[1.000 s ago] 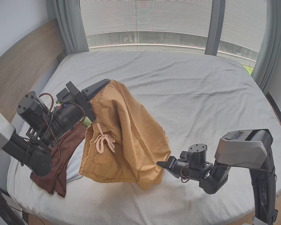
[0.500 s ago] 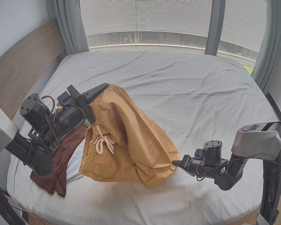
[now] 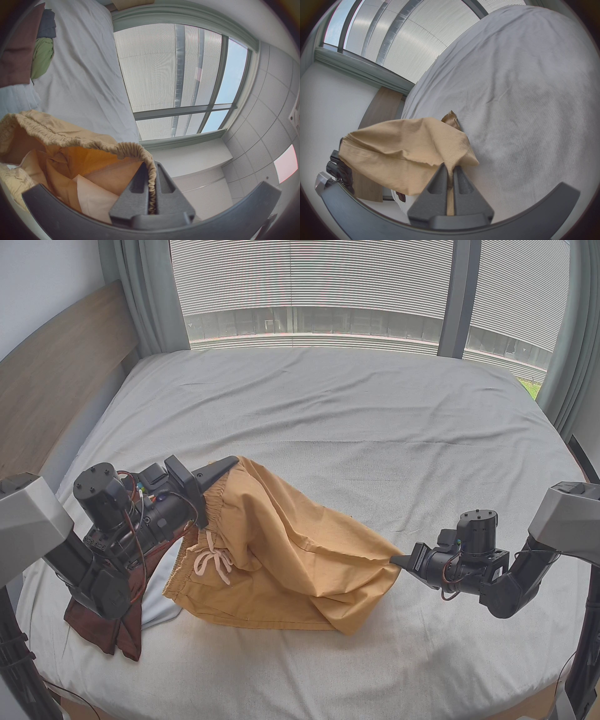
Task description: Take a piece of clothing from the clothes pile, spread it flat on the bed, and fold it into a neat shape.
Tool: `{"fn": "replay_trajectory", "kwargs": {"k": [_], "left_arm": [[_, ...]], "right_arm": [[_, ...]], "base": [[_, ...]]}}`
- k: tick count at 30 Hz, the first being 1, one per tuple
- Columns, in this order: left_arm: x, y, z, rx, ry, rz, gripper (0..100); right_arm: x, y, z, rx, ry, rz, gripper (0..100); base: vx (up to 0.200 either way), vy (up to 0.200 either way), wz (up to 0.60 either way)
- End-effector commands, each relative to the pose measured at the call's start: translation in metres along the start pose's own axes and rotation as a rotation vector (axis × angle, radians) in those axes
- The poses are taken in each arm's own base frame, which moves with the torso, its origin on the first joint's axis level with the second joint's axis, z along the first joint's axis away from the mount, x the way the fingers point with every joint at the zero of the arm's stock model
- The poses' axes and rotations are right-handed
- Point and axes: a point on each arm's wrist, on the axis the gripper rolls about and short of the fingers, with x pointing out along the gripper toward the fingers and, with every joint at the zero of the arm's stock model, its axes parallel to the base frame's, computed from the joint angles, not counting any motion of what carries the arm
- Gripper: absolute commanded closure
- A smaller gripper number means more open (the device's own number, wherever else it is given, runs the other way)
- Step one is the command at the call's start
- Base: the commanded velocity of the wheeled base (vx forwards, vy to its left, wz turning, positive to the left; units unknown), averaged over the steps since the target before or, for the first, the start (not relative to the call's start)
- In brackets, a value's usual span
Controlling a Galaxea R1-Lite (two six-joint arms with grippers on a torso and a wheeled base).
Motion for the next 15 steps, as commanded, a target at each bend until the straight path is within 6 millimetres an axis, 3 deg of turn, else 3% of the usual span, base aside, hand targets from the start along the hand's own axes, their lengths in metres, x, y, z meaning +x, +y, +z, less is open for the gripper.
{"fn": "replay_trajectory", "kwargs": {"k": [1,13,14,15], "left_arm": [[0.002,0.030,-0.006,0.005,0.021,0.075,100],[-0.001,0.030,0.005,0.020,-0.013,0.073,100],[-0.001,0.030,0.005,0.020,-0.013,0.071,100],[-0.001,0.030,0.005,0.020,-0.013,0.071,100]], "right_arm": [[0.006,0.001,0.001,-0.012,-0.001,0.017,100],[0.023,-0.018,-0.014,-0.017,0.060,0.059,100],[0.025,-0.019,-0.015,-0.017,0.060,0.061,0],[0.028,-0.022,-0.017,-0.018,0.061,0.062,0]], "base": [[0.000,0.000,0.00],[0.000,0.000,0.00],[0.000,0.000,0.00],[0.000,0.000,0.00]]}}
